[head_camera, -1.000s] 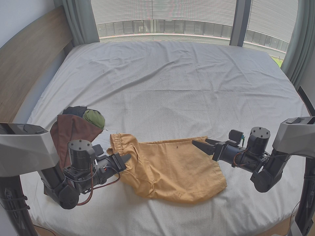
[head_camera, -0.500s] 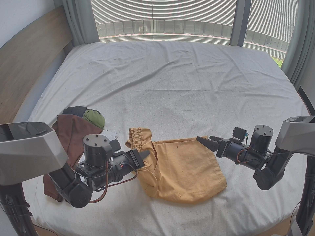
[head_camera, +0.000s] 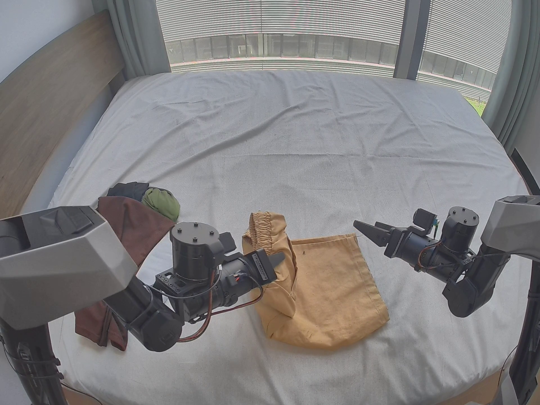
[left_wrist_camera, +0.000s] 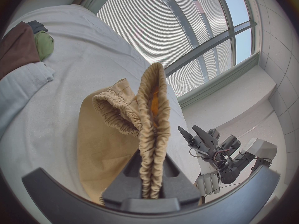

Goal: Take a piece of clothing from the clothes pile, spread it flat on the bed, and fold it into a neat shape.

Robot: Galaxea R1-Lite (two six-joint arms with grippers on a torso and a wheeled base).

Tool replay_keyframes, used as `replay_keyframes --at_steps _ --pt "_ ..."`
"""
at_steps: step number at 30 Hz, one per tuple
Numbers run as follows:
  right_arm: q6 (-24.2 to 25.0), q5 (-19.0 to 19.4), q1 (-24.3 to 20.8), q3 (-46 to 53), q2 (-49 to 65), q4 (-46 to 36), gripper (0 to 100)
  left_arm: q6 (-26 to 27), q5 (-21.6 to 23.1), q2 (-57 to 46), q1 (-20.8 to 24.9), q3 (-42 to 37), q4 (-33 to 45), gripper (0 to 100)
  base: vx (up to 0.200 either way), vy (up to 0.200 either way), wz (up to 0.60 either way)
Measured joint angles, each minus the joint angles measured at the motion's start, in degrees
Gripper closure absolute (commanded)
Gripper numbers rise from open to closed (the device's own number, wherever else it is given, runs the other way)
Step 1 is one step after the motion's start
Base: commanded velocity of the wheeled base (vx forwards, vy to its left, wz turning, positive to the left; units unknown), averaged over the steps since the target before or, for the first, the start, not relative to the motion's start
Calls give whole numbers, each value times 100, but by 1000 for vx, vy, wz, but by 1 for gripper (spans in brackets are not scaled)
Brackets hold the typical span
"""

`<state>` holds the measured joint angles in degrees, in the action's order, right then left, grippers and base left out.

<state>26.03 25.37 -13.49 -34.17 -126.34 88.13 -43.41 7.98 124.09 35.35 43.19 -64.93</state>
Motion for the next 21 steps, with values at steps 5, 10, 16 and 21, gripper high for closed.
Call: replay_keyframes --at_steps 5,10,16,21 --pt "-2 2 88 -52 11 -2 0 0 -2 196 119 265 23 100 0 0 0" --pt "0 0 126 -78 11 -7 0 2 -9 416 229 482 33 100 0 0 0" --pt "5 6 162 -102 11 -10 0 2 -30 653 332 711 277 100 0 0 0" --pt "16 9 189 -138 11 -16 0 2 -38 780 386 942 404 100 0 0 0"
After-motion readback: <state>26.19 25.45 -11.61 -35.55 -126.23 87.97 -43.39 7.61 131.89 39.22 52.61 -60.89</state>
